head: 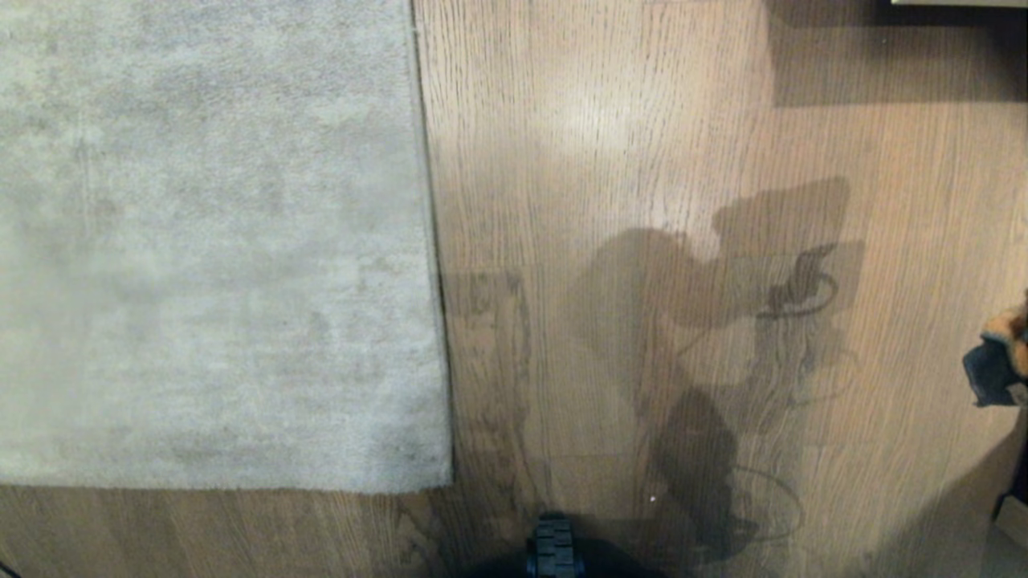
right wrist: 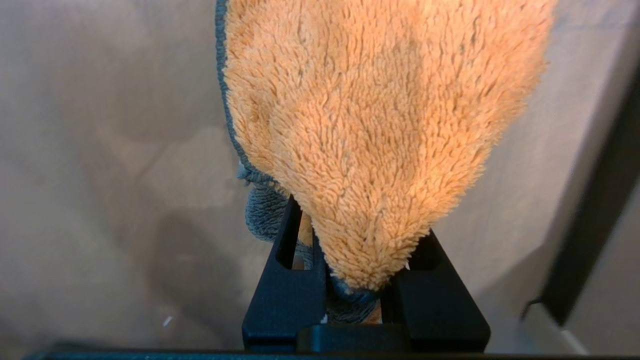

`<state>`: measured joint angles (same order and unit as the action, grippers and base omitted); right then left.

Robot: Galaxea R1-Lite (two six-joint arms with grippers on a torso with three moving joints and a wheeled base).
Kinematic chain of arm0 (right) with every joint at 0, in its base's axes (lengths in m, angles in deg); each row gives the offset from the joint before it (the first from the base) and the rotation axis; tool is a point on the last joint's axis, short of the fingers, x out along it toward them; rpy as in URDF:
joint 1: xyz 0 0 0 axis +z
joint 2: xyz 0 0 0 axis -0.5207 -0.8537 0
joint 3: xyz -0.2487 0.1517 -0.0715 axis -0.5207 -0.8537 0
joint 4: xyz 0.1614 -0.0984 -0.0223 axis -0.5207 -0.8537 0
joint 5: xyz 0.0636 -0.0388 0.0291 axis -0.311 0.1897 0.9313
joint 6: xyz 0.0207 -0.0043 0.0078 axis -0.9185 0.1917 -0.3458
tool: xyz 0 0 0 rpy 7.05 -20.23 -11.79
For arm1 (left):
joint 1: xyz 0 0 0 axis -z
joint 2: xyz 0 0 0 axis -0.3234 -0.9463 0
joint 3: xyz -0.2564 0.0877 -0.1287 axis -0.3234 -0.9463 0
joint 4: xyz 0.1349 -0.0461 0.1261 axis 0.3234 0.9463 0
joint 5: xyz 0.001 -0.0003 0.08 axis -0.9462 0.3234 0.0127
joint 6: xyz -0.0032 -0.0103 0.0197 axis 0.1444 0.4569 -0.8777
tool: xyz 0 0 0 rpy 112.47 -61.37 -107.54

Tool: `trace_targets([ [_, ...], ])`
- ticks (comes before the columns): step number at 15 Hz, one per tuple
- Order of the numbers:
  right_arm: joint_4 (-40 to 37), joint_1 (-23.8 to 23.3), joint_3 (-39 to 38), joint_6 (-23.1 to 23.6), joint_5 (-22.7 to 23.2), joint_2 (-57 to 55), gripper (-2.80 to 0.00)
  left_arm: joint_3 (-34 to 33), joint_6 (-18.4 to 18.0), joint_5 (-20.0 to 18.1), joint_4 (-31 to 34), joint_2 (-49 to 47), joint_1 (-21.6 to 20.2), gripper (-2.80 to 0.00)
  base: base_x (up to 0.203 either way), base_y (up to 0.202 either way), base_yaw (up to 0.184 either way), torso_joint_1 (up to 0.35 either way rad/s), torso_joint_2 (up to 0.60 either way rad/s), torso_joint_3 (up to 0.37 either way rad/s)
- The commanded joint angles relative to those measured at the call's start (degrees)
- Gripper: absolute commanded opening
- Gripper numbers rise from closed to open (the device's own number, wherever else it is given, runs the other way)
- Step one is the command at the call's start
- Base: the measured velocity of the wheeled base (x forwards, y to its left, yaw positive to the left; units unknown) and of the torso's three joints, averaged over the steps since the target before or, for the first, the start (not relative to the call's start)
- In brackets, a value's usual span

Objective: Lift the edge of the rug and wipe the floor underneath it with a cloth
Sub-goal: Pick up the rag

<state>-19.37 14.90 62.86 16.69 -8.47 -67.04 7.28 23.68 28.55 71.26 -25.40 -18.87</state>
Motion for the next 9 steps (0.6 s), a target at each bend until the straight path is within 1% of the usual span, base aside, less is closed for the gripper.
trace_targets([
  [1,0.2,5.1,-5.0,0.0,-0.3,7.2,-2.8,0.0,0.0,0.0,0.0,0.0,0.0,-2.8,0.0,0.0,0.0,0.0,0.0,0.0],
  [4,-0.4,11.9,-12.0,0.0,-2.4,16.5,-2.8,0.0,0.0,0.0,0.0,0.0,0.0,-2.8,0.0,0.0,0.0,0.0,0.0,0.0],
  [7,-1.8,14.0,-17.8,0.1,-3.5,24.7,-2.8,0.0,0.0,0.0,0.0,0.0,0.0,-2.8,0.0,0.0,0.0,0.0,0.0,0.0],
  [9,-8.0,14.5,-18.6,0.2,-3.6,31.4,-2.8,0.0,0.0,0.0,0.0,0.0,0.0,-2.8,0.0,0.0,0.0,0.0,0.0,0.0],
])
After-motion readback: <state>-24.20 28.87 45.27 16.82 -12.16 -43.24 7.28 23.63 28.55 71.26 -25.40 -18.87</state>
